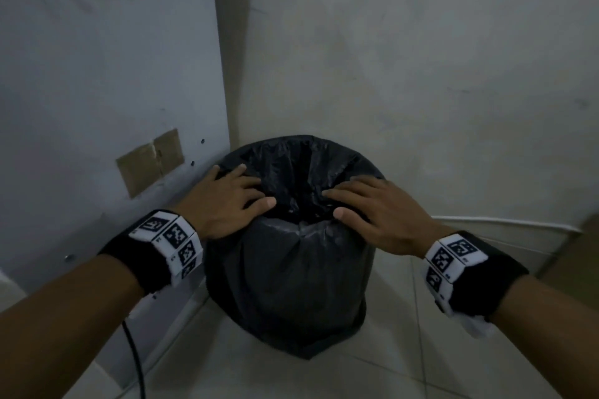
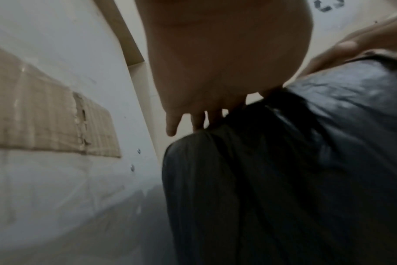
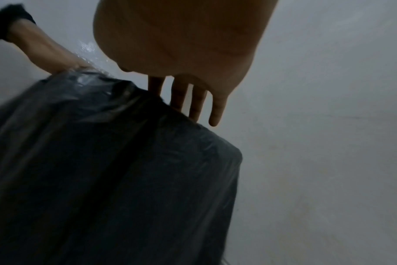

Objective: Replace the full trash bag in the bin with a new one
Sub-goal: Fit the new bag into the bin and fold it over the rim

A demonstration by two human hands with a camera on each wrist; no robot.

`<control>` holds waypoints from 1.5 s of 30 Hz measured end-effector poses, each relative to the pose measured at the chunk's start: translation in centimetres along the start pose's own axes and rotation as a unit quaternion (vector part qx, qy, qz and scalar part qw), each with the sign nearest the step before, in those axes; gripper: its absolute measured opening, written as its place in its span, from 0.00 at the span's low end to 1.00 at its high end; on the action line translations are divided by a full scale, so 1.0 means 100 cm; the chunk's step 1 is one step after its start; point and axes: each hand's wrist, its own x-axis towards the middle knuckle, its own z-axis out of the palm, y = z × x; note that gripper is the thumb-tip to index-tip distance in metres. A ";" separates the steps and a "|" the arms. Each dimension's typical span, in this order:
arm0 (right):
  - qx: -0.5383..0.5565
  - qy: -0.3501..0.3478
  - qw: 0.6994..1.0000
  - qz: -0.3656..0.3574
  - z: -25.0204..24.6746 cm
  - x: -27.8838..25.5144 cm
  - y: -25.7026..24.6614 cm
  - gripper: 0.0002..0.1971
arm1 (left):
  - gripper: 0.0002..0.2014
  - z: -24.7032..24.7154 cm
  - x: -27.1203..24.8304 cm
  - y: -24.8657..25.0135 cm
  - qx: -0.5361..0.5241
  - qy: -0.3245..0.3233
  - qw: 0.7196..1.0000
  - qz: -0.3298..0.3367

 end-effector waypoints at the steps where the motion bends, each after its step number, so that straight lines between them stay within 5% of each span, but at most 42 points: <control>1: -0.030 -0.030 0.999 0.005 -0.002 0.002 0.007 0.35 | 0.42 -0.002 0.002 -0.002 -0.003 -0.026 1.000 -0.017; 4: -0.053 -0.079 0.995 0.010 -0.002 0.000 0.013 0.42 | 0.39 -0.004 0.008 -0.014 -0.031 -0.079 0.994 -0.066; 7: -0.045 -0.051 0.998 -0.008 0.006 -0.012 -0.006 0.40 | 0.35 -0.008 0.013 -0.017 -0.009 -0.086 0.991 -0.099; 11: 0.076 -0.004 0.997 0.010 0.018 -0.019 -0.031 0.39 | 0.28 -0.010 0.010 0.001 -0.072 0.046 0.996 -0.010; 14: 0.049 0.056 0.996 0.043 0.018 -0.010 -0.020 0.37 | 0.31 -0.005 -0.002 0.032 -0.144 0.105 0.982 0.059; 18: -0.038 -0.041 0.997 0.051 0.011 -0.011 0.001 0.46 | 0.32 0.009 -0.018 0.069 -0.094 0.128 0.980 0.116; 21: -0.037 -0.006 0.999 0.036 0.010 -0.018 -0.001 0.43 | 0.29 0.018 -0.019 0.061 -0.079 0.159 0.972 0.152; 27: -0.042 0.031 0.998 0.040 0.011 -0.012 0.002 0.35 | 0.33 0.009 -0.026 0.044 -0.110 0.262 0.953 0.109; 31: 0.033 -0.091 0.994 0.043 0.013 -0.003 0.006 0.37 | 0.35 0.014 -0.032 0.081 -0.100 0.205 0.972 0.053; 33: 0.031 -0.097 0.993 0.054 0.011 -0.004 0.008 0.43 | 0.35 0.020 -0.028 0.085 -0.054 0.205 0.976 0.049; 37: 0.077 -0.077 0.991 0.072 0.001 -0.003 0.012 0.37 | 0.42 0.025 -0.025 0.061 -0.093 0.183 0.976 0.074; 42: -0.034 -0.198 0.979 0.046 0.004 -0.001 0.017 0.56 | 0.40 0.030 -0.024 0.025 -0.144 0.143 0.973 0.108; 45: -0.020 -0.175 0.984 0.020 -0.002 -0.004 0.007 0.48 | 0.33 0.029 -0.020 0.013 -0.135 0.140 0.974 0.115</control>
